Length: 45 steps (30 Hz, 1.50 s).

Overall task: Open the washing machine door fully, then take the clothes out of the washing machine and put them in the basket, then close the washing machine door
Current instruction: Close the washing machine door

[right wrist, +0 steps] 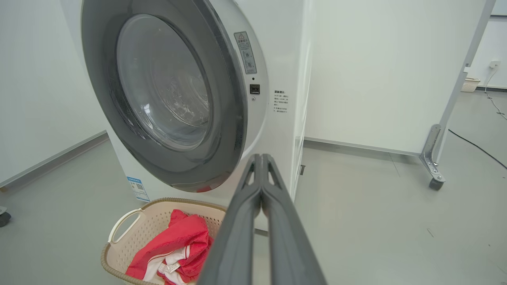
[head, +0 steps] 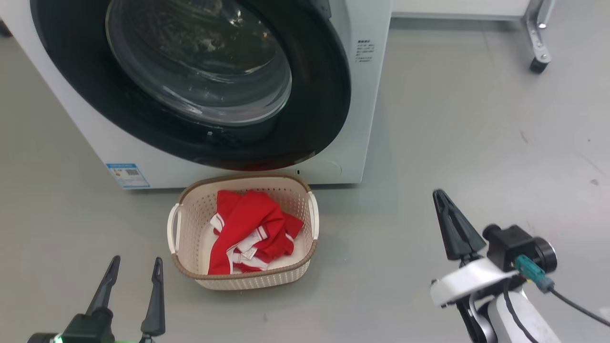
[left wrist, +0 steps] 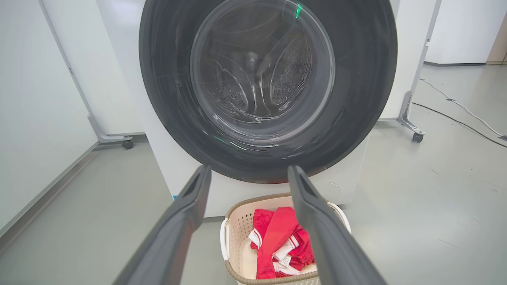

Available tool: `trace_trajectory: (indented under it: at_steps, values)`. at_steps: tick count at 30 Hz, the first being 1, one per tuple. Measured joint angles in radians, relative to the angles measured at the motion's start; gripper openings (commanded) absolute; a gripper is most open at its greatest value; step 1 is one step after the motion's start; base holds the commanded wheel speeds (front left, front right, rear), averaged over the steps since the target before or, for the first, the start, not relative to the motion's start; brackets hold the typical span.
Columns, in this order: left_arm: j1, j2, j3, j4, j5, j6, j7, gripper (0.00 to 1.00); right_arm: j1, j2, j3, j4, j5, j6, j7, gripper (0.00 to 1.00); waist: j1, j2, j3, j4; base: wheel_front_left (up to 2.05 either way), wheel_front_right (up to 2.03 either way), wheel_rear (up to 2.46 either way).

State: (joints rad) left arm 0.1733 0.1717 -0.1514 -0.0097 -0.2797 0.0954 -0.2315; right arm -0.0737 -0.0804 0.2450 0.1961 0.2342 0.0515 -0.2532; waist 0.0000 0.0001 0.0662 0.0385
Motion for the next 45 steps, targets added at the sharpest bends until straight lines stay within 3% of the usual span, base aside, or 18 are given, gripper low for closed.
trace_trajectory:
  at_steps: [7, 23, 35, 45]
  values:
    - [-0.060, -0.014, -0.013, -0.020, 0.000, -0.013, -0.007, 1.00, -0.168, -0.002, 0.039, 0.010, -0.023, 0.028, 0.030, 0.00, 0.0000, 0.0000, 0.067, 0.043, 0.00, 0.00, 0.00]
    - [-0.213, -0.061, -0.041, 0.008, -0.008, -0.058, -0.016, 1.00, -0.576, -0.040, 0.023, 0.120, -0.046, 0.044, 0.097, 0.00, 0.0002, 0.0000, 0.244, 0.174, 0.00, 0.00, 0.00]
    - [-0.271, -0.077, -0.038, 0.061, -0.011, -0.074, -0.018, 1.00, -0.729, -0.044, 0.016, 0.252, -0.032, 0.055, 0.100, 0.00, 0.0002, 0.0000, 0.340, 0.257, 0.00, 0.00, 0.00]
    - [-0.296, -0.086, -0.024, 0.077, -0.010, -0.080, -0.018, 1.00, -0.796, -0.049, 0.006, 0.336, -0.022, 0.064, 0.079, 0.00, 0.0001, 0.0000, 0.365, 0.281, 0.00, 0.00, 0.00]
